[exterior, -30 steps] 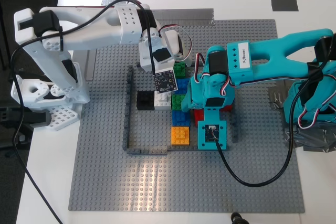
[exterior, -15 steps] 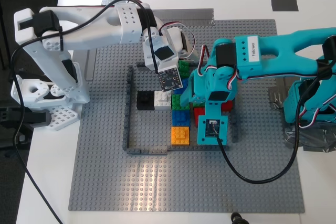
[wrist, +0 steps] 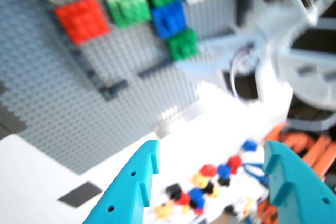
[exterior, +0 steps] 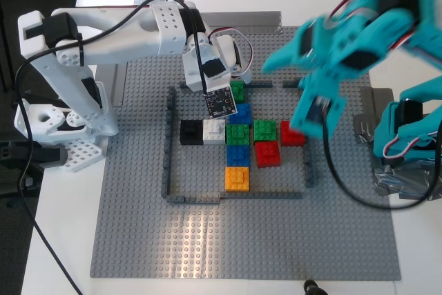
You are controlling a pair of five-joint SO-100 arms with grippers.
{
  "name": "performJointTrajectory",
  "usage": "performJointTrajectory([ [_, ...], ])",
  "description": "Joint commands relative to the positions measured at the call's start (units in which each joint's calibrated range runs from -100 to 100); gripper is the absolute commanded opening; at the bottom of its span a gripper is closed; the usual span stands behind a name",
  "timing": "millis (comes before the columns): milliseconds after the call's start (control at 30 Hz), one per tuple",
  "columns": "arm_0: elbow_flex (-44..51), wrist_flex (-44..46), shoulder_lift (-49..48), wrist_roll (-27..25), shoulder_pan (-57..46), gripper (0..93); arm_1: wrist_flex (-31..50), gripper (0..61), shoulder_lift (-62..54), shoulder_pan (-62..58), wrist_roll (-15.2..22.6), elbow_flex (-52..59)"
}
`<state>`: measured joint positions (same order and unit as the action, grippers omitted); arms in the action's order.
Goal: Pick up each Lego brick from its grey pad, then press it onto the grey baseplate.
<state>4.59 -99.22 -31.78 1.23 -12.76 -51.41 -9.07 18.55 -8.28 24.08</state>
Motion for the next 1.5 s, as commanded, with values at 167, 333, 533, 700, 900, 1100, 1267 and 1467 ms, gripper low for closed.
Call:
performJointTrajectory([
  [167, 9.4, 2.0, -2.2, 0.2, -39.3, 2.6, -0.2, 13.1, 1.3, 0.4, -1.2, -2.0],
  [333, 5.6, 12.3, 4.7, 0.2, -51.0, 0.0, -0.7, 6.9, 2.8, 0.4, -1.8, -3.2],
  [533, 2.2, 21.5, 18.3, 0.2, -59.2, 0.0, -1.0, 3.6, 4.0, -0.4, -1.7, -6.2],
  [700, 3.0, 28.2, 24.1, 0.2, -61.3, 0.0, -1.6, 3.6, 5.3, -1.4, -1.4, -9.3],
  [900, 3.0, 28.8, 24.6, -0.3, -61.6, 0.0, -2.1, 4.8, 6.9, -1.9, -1.3, -10.6],
  [1100, 1.2, 29.4, 24.7, -4.3, -61.4, 0.0, -2.2, 11.8, 7.4, -2.0, -1.0, -10.1],
  [1267, 0.7, 31.0, 24.7, -5.0, -61.2, 0.0, -2.9, 14.3, 7.5, -2.1, -1.1, -10.5],
  [1467, 0.5, 31.7, 24.7, -2.2, -61.3, 0.0, -4.7, 19.5, 7.4, -2.1, -1.3, -11.9],
])
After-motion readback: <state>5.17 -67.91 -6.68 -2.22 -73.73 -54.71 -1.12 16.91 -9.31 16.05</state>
